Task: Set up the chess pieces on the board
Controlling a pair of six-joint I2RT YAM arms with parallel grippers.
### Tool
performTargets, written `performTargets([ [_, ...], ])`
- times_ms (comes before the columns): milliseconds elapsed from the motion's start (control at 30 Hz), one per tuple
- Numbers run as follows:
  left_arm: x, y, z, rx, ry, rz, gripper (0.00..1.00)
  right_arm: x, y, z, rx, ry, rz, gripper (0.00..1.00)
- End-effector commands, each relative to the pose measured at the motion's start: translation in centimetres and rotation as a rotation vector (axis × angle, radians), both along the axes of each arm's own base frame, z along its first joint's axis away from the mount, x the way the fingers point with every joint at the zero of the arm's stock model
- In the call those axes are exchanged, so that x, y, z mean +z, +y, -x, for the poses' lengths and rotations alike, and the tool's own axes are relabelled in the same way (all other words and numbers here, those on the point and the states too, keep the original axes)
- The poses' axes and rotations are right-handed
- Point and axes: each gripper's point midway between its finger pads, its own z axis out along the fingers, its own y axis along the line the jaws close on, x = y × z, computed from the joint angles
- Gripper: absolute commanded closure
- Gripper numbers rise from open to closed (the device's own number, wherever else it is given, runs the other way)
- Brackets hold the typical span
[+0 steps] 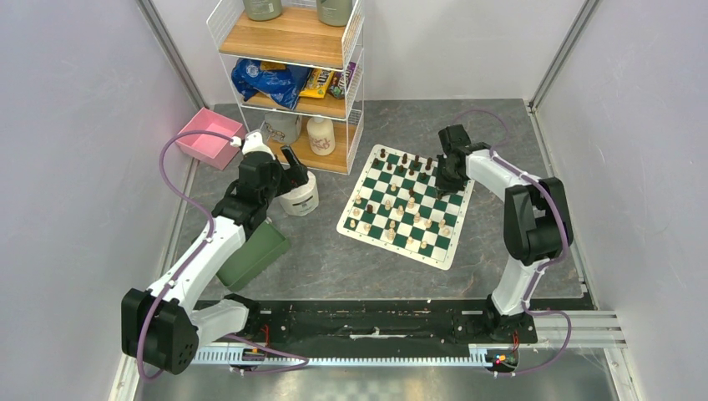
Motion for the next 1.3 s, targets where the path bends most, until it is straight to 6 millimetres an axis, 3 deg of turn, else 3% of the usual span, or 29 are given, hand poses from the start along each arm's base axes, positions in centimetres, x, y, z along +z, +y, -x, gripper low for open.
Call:
performTargets([
  [0, 1.3, 0.0, -0.4, 0.007, -0.046, 0.035, 0.02, 4.1, -2.4, -0.5, -0.062, -0.109, 0.018, 0.89],
  [133, 1.4, 0.1, -0.3, 0.011, -0.049, 0.036, 0.02, 4.8, -5.1, -0.6, -0.14, -0.126, 0.006, 0.89],
  [300, 1.3, 0.1, -0.2, 0.008, -0.048, 0.042, 0.02, 3.9, -6.9, -1.4, -0.201, -0.117, -0.018, 0.89],
  [867, 1.2, 0.6, -0.3, 0.021, -0.046, 0.038, 0.02, 0.7, -7.2, -3.4, -0.235, -0.079, -0.069, 0.88],
  [1267, 1.3, 0.5, -0.6, 0.018, -0.046, 0.045, 0.02, 1.0, -7.3, -4.2, -0.234, -0.095, -0.07, 0.88],
])
